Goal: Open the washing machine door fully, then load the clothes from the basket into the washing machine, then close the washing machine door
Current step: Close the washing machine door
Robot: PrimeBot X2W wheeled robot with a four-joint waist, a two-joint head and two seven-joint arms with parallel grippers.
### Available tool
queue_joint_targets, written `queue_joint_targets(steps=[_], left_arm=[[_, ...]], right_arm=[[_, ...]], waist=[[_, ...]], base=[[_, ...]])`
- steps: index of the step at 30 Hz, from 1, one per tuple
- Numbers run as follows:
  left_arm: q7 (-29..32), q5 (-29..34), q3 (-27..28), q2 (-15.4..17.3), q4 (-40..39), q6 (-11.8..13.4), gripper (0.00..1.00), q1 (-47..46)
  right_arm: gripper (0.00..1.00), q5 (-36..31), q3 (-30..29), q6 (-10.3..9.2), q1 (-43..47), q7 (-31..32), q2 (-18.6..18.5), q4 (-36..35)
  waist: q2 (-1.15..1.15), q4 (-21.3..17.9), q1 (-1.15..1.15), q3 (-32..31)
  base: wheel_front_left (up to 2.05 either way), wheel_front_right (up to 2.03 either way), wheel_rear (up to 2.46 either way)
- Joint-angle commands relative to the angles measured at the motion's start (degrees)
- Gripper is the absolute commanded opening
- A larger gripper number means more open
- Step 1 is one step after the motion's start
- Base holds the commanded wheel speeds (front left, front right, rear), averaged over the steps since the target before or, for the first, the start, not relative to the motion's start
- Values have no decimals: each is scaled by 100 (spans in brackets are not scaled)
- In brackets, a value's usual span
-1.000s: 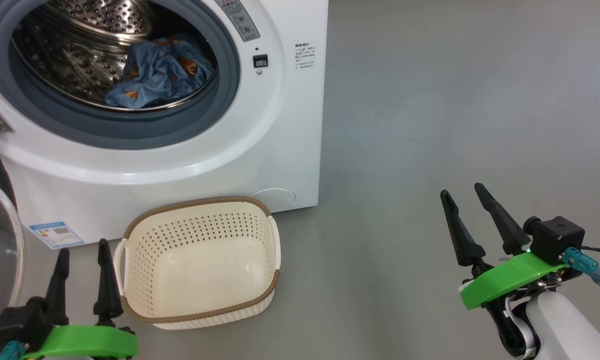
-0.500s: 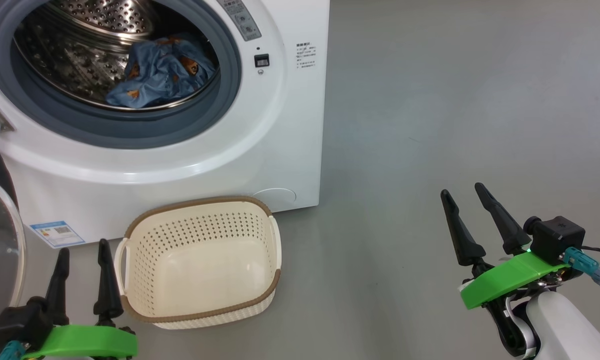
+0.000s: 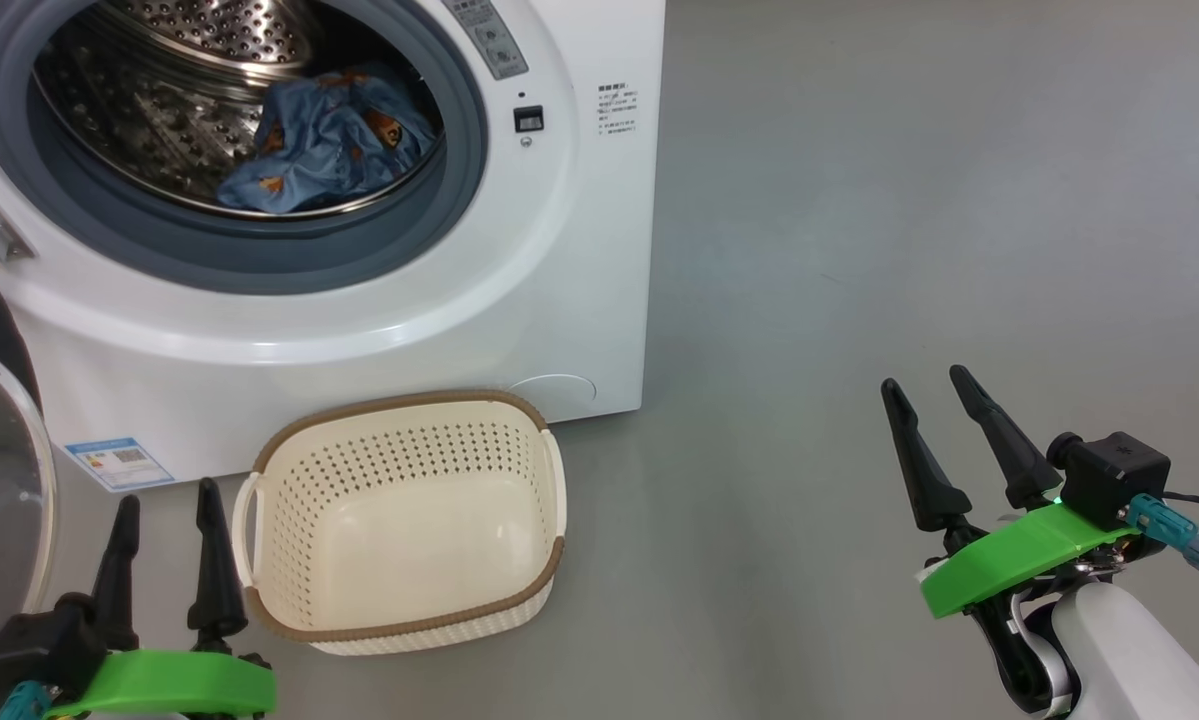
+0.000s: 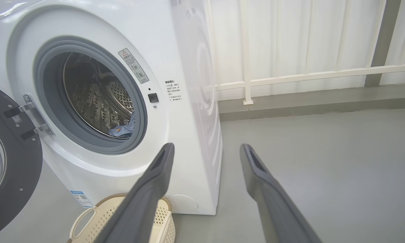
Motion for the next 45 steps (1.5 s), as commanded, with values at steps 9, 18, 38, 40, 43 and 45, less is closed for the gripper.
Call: queue_joint_targets(steps=[9,18,38,40,43,45], left_arm=[[-37,96,178,113,-135,-13,100,-79],[-37,175,227,66,-108,15,100,-72],[-37,229,288,-35,-70,101,100,72],[-37,243,285,-38,-68,111,100,91],[-37,260,279,-37,-43,131,100,121],[-37,267,278,-34,-32,142,100,132]], right_arm=[[100,-21,69,31,33,-46,-15,-104],[100,-10,74,31,59,-46,-21,-100],[100,82,211,31,146,-46,-41,-17],[100,92,224,31,155,-46,-47,-16],[100,111,252,31,170,-46,-49,-4],[100,126,272,31,178,-46,-47,3]], waist=[[0,165,0,-65],[0,508,0,-95],[0,1821,0,-331],[0,1958,0,-355],[0,2157,0,-396],[0,2289,0,-419]], base=[[0,0,0],[0,0,0],[0,0,0],[0,0,0],[0,0,0],[0,0,0]])
